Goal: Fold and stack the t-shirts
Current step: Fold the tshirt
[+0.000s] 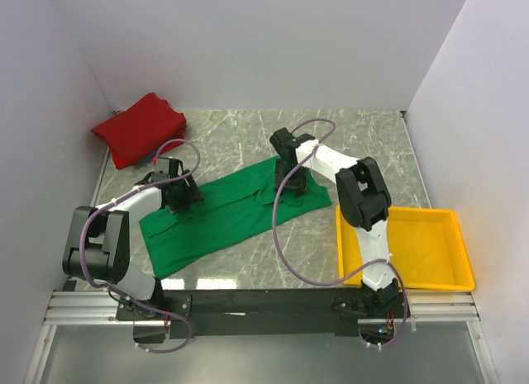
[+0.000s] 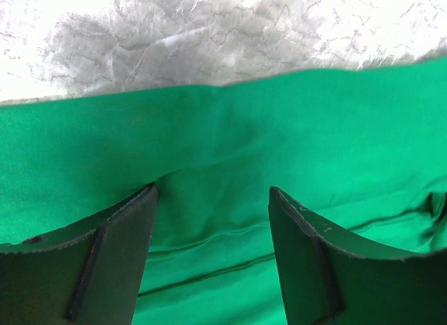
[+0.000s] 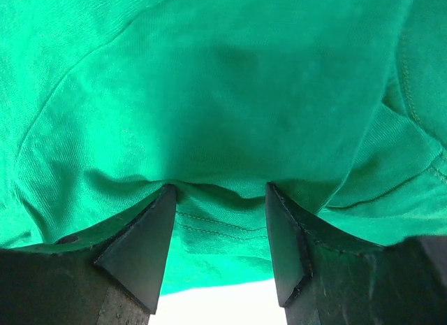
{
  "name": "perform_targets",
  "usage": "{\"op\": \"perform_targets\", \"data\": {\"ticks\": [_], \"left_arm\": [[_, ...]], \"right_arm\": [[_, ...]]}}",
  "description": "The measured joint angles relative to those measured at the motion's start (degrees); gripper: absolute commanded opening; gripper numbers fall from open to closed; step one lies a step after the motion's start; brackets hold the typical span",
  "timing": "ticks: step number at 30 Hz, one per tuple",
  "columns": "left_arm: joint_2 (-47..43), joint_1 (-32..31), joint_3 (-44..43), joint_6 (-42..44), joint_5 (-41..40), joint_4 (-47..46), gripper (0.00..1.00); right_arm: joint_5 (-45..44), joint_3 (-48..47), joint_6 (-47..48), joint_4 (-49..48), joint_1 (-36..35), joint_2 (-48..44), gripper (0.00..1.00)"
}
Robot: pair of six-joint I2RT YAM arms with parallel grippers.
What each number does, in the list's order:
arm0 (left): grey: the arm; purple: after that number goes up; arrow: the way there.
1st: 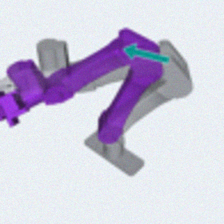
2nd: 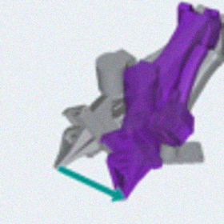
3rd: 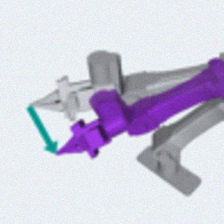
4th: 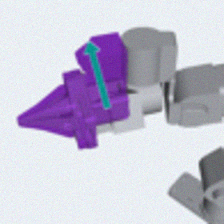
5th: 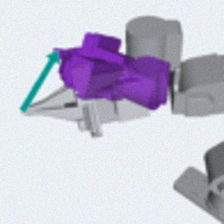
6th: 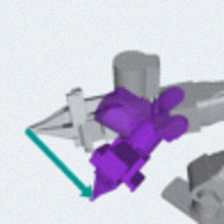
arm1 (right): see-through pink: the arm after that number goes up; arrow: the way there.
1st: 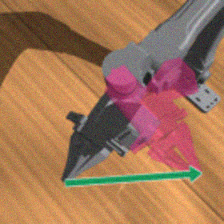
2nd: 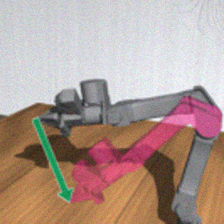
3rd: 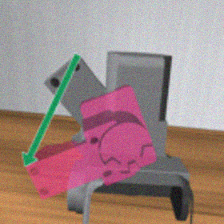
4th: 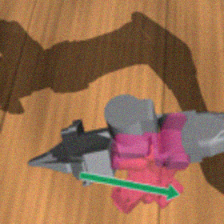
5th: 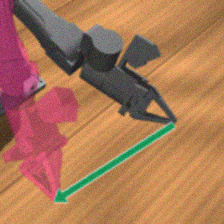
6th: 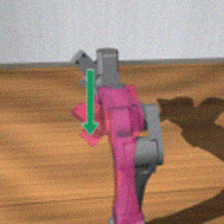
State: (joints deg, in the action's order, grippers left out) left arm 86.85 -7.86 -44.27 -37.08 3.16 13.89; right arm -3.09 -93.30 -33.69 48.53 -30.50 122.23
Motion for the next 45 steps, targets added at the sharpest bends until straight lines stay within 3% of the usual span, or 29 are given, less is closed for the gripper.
{"op": "perform_targets", "data": {"ticks": [8,13,16,24,29,39,45], "left_arm": [[-0.17,0.00,0.09,-0.04,2.05,0.33,0.62],[-3.23,-0.04,1.60,-0.28,4.96,1.51,0.62],[-6.49,-0.11,1.97,-0.63,6.56,2.14,0.62],[-15.23,-0.11,2.03,-1.07,7.39,3.67,0.65],[-15.58,-0.11,3.80,-1.14,5.16,4.61,0.65],[-15.63,-0.11,10.78,-4.09,1.31,3.98,0.65],[-16.52,-0.11,13.77,-4.35,0.96,2.08,0.64]], "right_arm": [[-0.90,-18.38,0.39,7.08,2.36,10.86,0.60],[-0.48,-35.04,0.74,10.38,4.44,20.02,0.61],[0.46,-38.38,0.74,9.99,5.51,21.81,0.61],[6.34,-30.10,3.80,2.12,7.21,17.33,0.61],[8.76,-25.70,8.17,-2.84,7.30,13.14,0.62],[13.00,-12.74,11.13,-9.07,7.26,-5.25,0.61],[15.17,-4.76,10.49,-11.17,6.80,-6.27,0.61]]}}
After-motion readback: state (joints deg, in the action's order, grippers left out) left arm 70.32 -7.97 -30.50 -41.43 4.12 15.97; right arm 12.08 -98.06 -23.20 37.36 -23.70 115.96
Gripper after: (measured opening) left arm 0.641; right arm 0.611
